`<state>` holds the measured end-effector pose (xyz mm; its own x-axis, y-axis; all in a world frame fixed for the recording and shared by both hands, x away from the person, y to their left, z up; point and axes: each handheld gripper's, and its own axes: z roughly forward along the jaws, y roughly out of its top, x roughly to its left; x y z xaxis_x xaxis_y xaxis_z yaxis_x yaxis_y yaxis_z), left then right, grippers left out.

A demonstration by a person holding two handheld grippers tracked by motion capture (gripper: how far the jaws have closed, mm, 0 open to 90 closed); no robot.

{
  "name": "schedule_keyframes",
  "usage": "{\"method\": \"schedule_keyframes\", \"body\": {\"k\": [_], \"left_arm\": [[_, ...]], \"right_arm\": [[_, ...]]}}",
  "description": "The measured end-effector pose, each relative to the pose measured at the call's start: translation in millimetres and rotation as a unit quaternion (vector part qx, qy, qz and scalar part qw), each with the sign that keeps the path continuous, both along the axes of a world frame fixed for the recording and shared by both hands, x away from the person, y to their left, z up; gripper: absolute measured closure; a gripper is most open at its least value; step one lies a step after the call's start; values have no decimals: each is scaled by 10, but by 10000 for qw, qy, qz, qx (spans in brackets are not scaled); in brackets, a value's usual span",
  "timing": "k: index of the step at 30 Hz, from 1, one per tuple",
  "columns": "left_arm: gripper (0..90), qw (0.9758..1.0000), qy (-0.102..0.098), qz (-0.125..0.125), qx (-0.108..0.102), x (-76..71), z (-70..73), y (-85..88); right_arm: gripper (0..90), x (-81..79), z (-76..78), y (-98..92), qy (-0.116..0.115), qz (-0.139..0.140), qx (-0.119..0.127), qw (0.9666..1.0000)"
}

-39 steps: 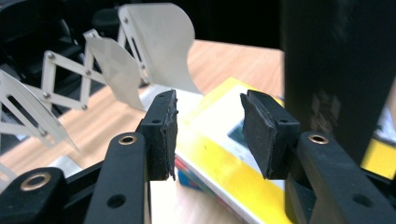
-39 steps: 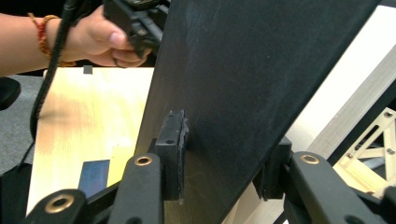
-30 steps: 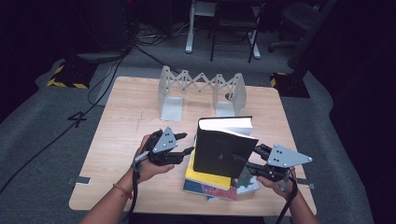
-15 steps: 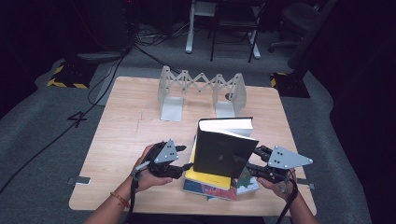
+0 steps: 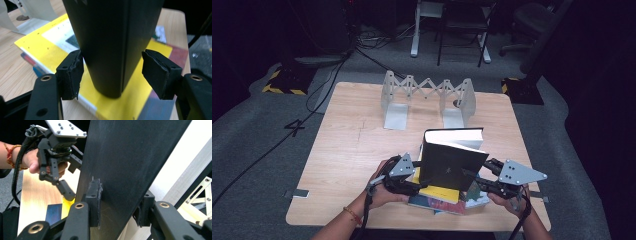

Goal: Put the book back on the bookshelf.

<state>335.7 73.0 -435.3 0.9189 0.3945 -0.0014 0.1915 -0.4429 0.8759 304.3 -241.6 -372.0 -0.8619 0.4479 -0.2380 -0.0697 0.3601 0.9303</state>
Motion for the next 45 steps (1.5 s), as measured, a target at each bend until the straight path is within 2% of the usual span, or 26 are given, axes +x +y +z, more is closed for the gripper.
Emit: {"method": "schedule_keyframes", "body": {"k": [3, 8, 11, 19, 23, 26, 29, 31, 35, 37, 41, 45], "left_arm": [[358, 9999, -72, -13, -83, 36, 28, -68], [314, 9996, -131, -112, -210, 82, 64, -145], [307, 9995, -174, -149, -215, 95, 83, -164], [294, 9986, -150, -215, -453, 131, 148, -200], [295, 9981, -256, -277, -481, 151, 205, -242], [298, 9979, -339, -194, -519, 131, 244, -278], [329, 9973, -376, -226, -583, 123, 290, -264], [339, 9970, -426, -205, -620, 104, 313, -268], [391, 9956, -425, -305, -780, 84, 368, -256], [407, 9951, -466, -330, -809, 75, 389, -260], [446, 9936, -362, -406, -993, 86, 411, -250], [472, 9930, -405, -537, -971, 88, 441, -251]], "right_arm": [[637, -3, -2, 0, 12, -7, -1, 10000], [629, -1, -6, -17, 12, -77, -3, 10000], [625, 0, -14, -41, 12, -113, -5, 9999], [626, -8, -53, -74, 8, -212, -103, 9997], [627, -3, -76, -86, 3, -268, -141, 9995], [626, -20, -111, -101, 16, -415, -191, 9990], [604, -30, -193, -139, 6, -618, -391, 9973], [586, -32, -243, -178, 77, -669, -395, 9969], [508, 1, -400, -241, 245, -943, -530, 9938], [481, 31, -451, -254, 326, -972, -525, 9933], [459, 74, -494, -254, 408, -993, -427, 9933], [466, 91, -530, -234, 433, -961, -436, 9935]]}}
